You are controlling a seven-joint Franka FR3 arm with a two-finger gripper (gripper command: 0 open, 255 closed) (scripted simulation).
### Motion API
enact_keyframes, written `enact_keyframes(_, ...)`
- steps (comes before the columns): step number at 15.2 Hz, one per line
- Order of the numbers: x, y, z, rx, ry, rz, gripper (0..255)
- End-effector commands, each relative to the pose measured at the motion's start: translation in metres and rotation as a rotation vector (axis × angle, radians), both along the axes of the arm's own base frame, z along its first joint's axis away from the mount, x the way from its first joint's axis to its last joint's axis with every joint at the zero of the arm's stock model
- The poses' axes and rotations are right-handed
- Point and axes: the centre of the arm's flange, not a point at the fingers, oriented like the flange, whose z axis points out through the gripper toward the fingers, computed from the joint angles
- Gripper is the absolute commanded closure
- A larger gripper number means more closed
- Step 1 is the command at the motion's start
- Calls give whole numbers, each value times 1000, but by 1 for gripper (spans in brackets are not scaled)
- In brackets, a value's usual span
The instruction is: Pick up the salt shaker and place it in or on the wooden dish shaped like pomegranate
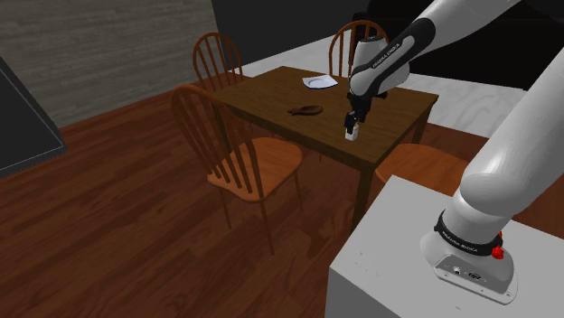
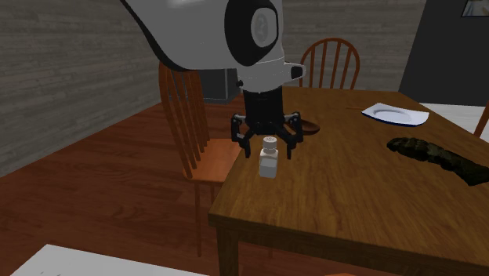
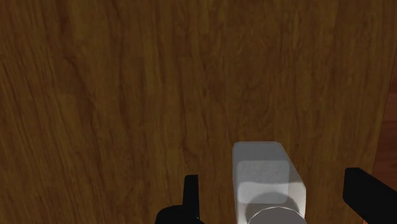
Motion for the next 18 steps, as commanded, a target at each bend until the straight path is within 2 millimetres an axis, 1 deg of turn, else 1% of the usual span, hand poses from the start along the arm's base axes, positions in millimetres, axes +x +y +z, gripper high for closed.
enact_keyframes(1,0,0,0,0,0,0,255)
enact_keyframes(10,0,0,0,0,0,0,255)
enact_keyframes(18,0,0,42,0,0,0,255)
